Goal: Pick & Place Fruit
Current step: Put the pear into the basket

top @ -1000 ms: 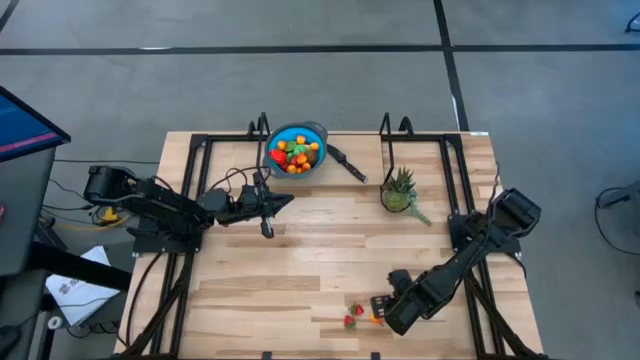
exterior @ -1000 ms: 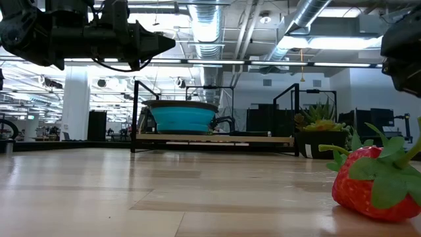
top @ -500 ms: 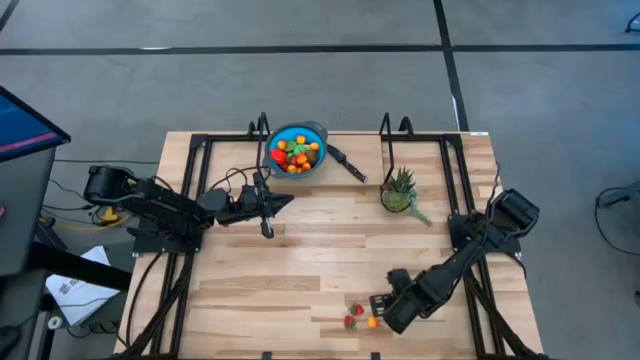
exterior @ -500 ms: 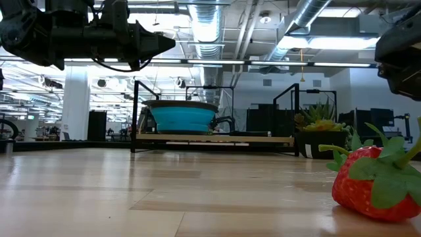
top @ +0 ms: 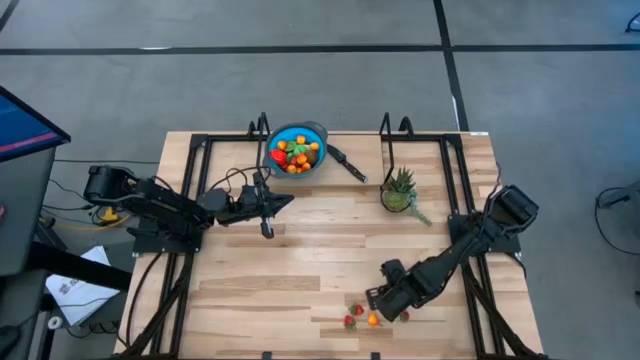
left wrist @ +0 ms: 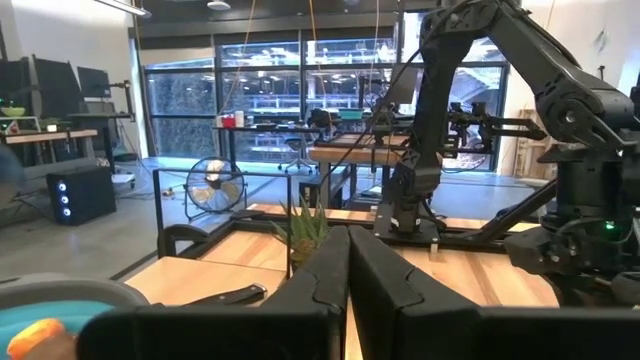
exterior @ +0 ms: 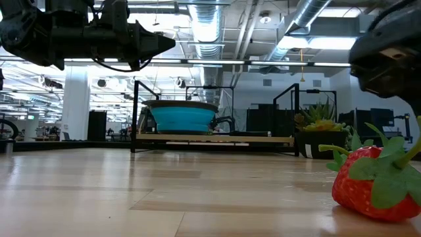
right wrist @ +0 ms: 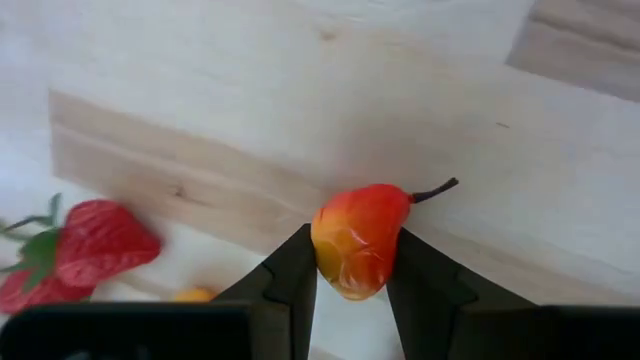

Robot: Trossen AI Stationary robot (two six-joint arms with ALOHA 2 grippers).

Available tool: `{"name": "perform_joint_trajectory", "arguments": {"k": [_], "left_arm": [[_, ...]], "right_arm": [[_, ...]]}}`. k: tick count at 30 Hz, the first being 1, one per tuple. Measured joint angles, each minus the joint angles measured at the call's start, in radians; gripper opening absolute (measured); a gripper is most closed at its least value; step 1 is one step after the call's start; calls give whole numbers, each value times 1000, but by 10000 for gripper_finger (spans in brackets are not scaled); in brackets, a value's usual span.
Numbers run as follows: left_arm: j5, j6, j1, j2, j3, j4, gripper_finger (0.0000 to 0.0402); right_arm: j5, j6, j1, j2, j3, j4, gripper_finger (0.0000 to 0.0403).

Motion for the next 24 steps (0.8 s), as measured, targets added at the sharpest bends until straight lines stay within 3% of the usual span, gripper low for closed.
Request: {"name": "perform_joint_trajectory", "arguments": {"k": [6, 16, 24], "left_arm": [[-1, 34, 0, 0, 0, 0, 2], [-3, 34, 0, 0, 0, 2, 2], [-4, -5, 0, 0, 0, 4, 2]], "right_arm": [[-8, -144, -50, -77, 0, -22, 98], [50, -352, -136, -267, 0, -232, 98], [87, -691, -300, -377, 1, -284, 97]]}}
